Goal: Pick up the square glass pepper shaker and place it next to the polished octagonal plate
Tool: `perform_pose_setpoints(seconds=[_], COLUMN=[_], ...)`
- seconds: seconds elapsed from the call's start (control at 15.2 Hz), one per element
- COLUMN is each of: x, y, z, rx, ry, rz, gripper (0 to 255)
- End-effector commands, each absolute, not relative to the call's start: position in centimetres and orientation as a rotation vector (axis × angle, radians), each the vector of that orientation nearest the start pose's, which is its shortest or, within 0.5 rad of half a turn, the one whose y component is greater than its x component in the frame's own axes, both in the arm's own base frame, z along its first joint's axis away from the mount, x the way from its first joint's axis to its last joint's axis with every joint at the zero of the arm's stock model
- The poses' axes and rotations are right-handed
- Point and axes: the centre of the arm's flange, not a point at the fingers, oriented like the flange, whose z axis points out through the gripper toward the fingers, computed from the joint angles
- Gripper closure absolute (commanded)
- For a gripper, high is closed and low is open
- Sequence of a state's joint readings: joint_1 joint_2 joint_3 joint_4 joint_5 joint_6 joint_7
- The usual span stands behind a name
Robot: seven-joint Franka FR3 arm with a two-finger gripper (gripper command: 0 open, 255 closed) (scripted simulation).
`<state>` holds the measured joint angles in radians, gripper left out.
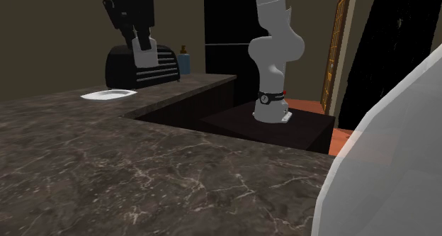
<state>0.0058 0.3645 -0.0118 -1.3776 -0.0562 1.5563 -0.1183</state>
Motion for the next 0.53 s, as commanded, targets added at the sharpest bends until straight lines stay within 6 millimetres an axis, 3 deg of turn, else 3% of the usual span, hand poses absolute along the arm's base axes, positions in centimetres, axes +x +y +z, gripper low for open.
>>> perform_pose_setpoints(seconds=[0.0, 0.46], x=[63.6, 59.4], y=[-3.1, -11.3], z=[49.5, 49.5], rx=[-3.170, -3.170], ry=[-0.188, -0.188], rz=[0.302, 0.302], gripper=[255, 255])
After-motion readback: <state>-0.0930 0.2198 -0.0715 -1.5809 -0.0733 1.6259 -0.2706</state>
